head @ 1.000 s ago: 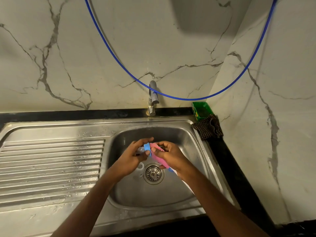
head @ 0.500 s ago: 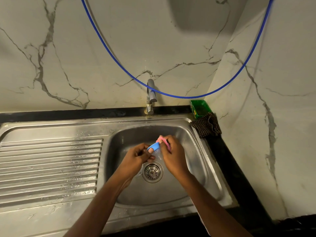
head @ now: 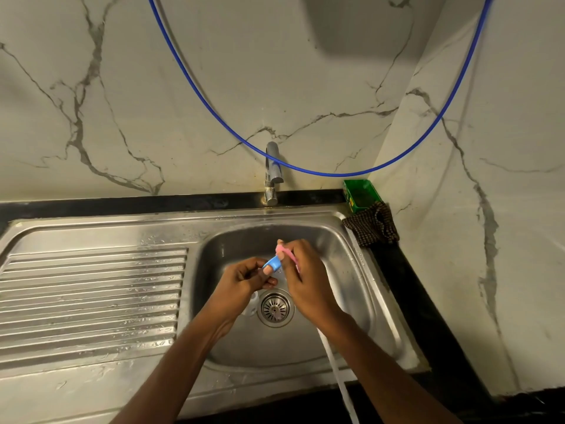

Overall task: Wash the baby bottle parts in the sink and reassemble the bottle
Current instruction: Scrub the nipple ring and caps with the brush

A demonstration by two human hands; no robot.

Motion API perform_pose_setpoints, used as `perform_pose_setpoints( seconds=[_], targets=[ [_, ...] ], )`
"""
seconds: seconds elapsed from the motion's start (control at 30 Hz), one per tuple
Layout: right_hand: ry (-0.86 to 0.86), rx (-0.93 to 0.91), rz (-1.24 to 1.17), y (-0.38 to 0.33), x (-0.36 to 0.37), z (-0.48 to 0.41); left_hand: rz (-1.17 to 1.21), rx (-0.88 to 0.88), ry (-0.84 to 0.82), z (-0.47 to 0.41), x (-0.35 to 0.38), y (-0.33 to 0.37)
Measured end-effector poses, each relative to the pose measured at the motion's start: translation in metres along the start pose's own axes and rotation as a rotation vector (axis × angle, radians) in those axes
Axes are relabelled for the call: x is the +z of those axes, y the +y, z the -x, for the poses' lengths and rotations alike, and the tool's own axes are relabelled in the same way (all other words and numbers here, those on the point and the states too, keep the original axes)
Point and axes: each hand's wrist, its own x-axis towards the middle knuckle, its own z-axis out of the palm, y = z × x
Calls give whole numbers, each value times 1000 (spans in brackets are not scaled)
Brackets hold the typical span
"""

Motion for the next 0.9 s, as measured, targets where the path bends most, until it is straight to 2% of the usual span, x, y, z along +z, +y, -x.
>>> perform_pose_setpoints(
  seconds=[0.07,0.23,0.4,0.53,0.63,0.73,0.8,0.9],
  targets=[
    [-37,35,0,0,-2,-2,18,13,-15,2,0,2],
    [53,151,-153,-4,-5,1,80,32,-80,3,3,13],
    [83,36,-7,-1,-1,-1,294,-121,-13,0,13,18],
    [31,19,69,-4,4,-4,177,-40,88,-4,16,16],
    [34,55,5,-10,7,-2,117,-9,113,-3,15,14],
    [41,-22,51,-12,8,-2,61,61,130,-4,16,16],
    [69,18,71,-9,6,-7,44,110,154,-4,16,17],
    [19,2,82,-11,5,-9,32,165,170,-1,15,18]
  ],
)
